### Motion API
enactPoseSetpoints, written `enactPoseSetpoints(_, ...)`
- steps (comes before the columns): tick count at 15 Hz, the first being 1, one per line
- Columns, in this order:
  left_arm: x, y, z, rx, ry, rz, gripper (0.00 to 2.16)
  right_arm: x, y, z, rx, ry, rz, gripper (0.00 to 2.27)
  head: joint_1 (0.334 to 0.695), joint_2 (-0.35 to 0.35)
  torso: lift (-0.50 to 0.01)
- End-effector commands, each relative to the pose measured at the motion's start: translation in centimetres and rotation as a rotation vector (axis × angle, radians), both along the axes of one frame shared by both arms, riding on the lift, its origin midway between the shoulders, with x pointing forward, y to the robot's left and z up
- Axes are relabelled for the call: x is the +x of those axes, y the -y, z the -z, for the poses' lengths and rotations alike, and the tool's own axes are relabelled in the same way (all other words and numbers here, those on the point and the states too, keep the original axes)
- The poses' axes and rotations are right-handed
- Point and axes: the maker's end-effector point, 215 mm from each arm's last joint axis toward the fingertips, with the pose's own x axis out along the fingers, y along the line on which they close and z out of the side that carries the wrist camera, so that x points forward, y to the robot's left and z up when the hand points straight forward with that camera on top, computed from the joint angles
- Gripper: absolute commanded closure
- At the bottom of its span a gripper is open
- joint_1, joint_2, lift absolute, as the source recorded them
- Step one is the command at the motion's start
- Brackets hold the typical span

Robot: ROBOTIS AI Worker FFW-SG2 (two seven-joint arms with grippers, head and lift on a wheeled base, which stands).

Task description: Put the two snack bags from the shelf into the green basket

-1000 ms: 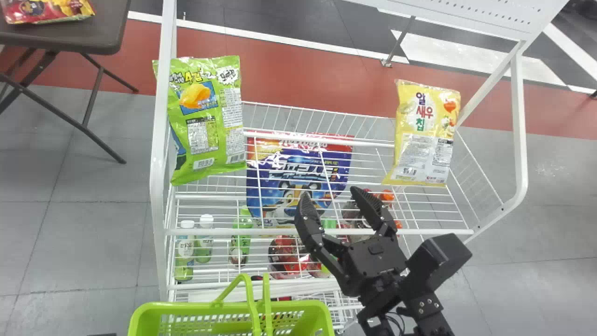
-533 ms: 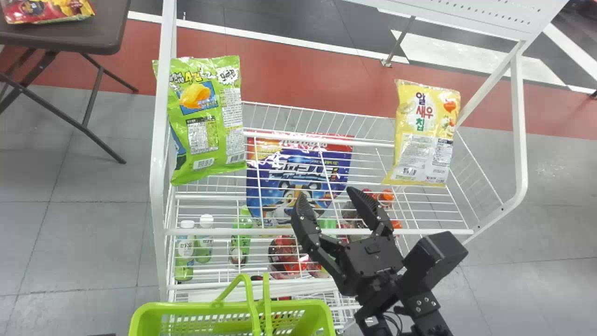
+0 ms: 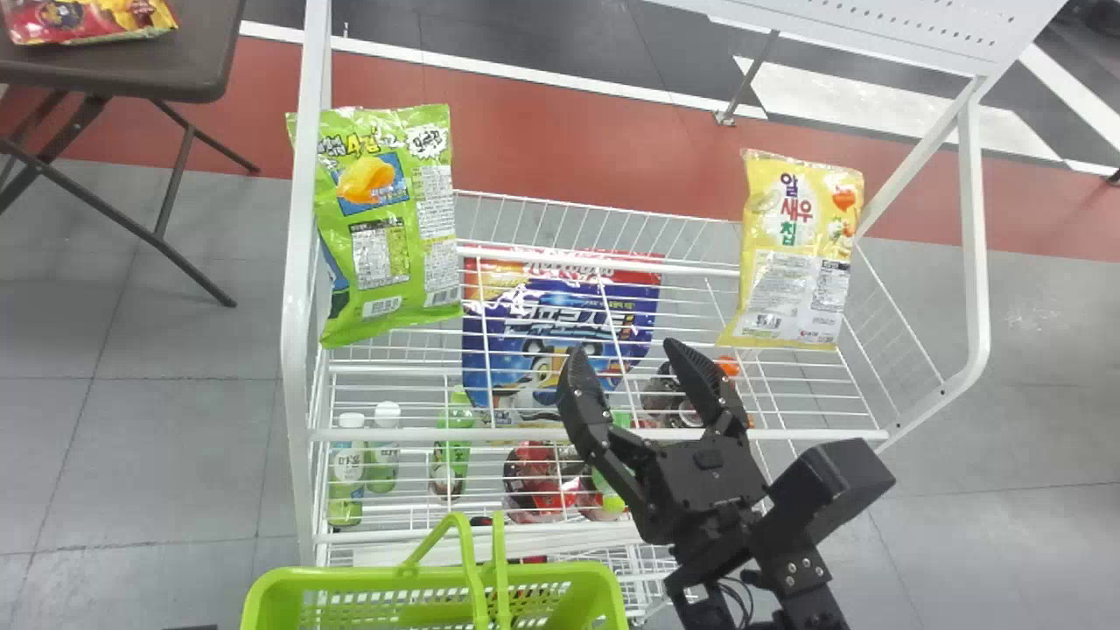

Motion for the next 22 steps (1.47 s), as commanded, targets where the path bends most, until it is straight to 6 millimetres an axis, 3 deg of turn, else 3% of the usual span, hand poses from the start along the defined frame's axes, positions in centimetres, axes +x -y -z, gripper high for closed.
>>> enactPoseSetpoints(1, 0.1, 0.1, 0.1, -0.001, -0.001, -0.003, 2.09, 0.1, -0.2, -0.2, 0.004, 0.006, -0.003, 0.12, 0.695, -0.350, -0.004)
enactPoseSetpoints(9, 0.1, 0.0, 0.1, 0.000, -0.001, -0.004, 2.09, 0.3, 0.1, -0.5, -0.010, 0.014, 0.013, 0.12, 0.695, -0.350, -0.004)
enactPoseSetpoints(11, 0.2, -0.1, 0.1, 0.000, 0.002, -0.005, 2.09, 0.1, 0.3, -1.5, -0.013, 0.055, 0.020, 0.10, 0.695, -0.350, -0.004)
enactPoseSetpoints(22, 0.2, -0.1, 0.1, 0.002, 0.002, -0.006, 2.09, 0.2, 0.7, -1.4, -0.001, 0.048, 0.065, 0.12, 0.695, -0.350, -0.004)
